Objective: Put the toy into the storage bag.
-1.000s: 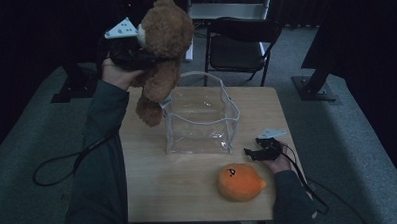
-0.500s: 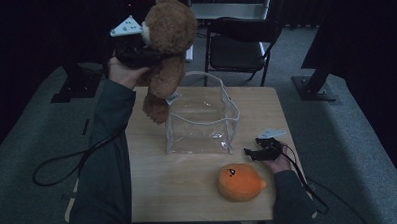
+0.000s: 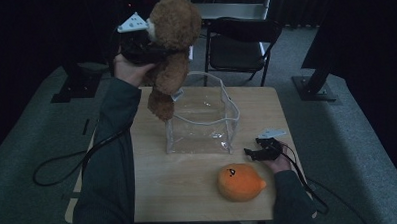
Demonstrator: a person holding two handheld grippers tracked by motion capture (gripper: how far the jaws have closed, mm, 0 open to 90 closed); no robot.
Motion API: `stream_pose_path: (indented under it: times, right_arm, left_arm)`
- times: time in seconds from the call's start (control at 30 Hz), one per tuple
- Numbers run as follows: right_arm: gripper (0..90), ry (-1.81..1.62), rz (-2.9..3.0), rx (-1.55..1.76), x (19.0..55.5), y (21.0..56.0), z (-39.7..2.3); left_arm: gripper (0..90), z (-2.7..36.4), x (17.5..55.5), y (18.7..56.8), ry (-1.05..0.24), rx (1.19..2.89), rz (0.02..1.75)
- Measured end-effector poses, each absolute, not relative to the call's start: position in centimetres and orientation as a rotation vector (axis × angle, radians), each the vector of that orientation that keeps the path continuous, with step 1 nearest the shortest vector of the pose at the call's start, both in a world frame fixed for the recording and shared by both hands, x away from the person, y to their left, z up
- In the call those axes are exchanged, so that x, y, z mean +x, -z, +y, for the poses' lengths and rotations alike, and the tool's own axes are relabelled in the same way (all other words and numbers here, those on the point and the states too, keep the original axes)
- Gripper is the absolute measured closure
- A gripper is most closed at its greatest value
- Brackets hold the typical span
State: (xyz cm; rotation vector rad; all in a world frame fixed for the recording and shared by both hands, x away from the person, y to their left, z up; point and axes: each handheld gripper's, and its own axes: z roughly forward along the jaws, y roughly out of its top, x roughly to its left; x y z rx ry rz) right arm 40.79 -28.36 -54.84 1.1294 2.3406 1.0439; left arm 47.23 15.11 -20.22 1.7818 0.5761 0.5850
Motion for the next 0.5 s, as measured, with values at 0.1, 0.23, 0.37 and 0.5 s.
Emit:
stream_pose_path:
  times: [0.1, 0.23, 0.37, 0.5]
  right_arm:
    - [24.2, -1.044, 2.340, 1.129, 40.8, 54.8, -28.4]
    - [24.2, -1.043, 2.340, 1.129, 40.8, 54.8, -28.4]
    - [24.2, -1.042, 2.341, 1.127, 40.8, 54.8, -28.4]
    - [24.2, -1.040, 2.341, 1.127, 40.8, 54.8, -28.4]
  left_arm:
    - [40.3, 14.7, 47.3, 20.0, -0.584, 1.779, 0.574]
    - [40.3, 13.9, 47.4, 19.9, -0.581, 1.773, 0.564]
    - [40.3, 13.3, 47.7, 20.1, -0.578, 1.764, 0.570]
    - [40.3, 12.8, 48.0, 20.4, -0.576, 1.767, 0.572]
